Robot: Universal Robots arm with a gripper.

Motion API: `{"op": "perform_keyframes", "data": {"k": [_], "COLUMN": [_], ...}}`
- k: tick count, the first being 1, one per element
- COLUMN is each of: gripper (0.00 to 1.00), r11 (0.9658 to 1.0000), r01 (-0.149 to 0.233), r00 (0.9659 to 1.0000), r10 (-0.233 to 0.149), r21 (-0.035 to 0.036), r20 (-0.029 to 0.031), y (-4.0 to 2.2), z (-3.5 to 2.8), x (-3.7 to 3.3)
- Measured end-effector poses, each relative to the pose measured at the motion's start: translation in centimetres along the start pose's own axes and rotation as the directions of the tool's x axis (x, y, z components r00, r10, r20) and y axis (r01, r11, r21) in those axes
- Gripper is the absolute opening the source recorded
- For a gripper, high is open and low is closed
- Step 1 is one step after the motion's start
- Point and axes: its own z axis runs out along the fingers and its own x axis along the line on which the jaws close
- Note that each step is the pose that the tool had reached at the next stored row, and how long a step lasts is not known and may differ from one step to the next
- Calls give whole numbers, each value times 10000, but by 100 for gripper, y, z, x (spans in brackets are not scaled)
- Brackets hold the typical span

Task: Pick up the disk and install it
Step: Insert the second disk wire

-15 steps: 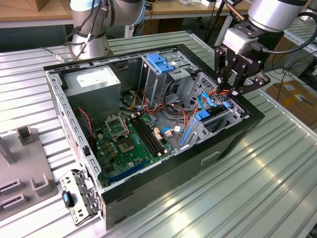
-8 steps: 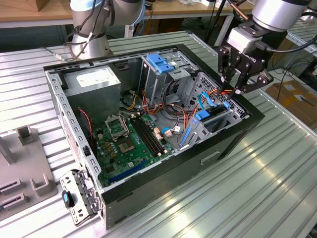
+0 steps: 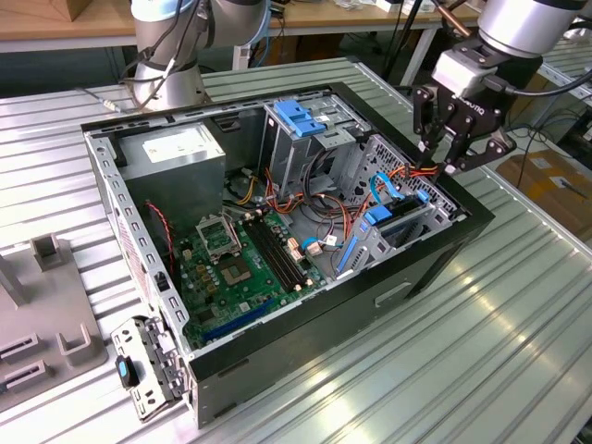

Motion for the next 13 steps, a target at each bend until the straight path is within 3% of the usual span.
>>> {"op": "perform_keyframes", "data": {"k": [4,13], "gripper": [36,36], "r11": [10000,10000], "r01": [1,0], "r00": [10000,10000], "r10": [-1,0], "r21": [0,0], "r20": [0,0], "y": [-68,-84], "z": [3,4], "x": [5,7]}}
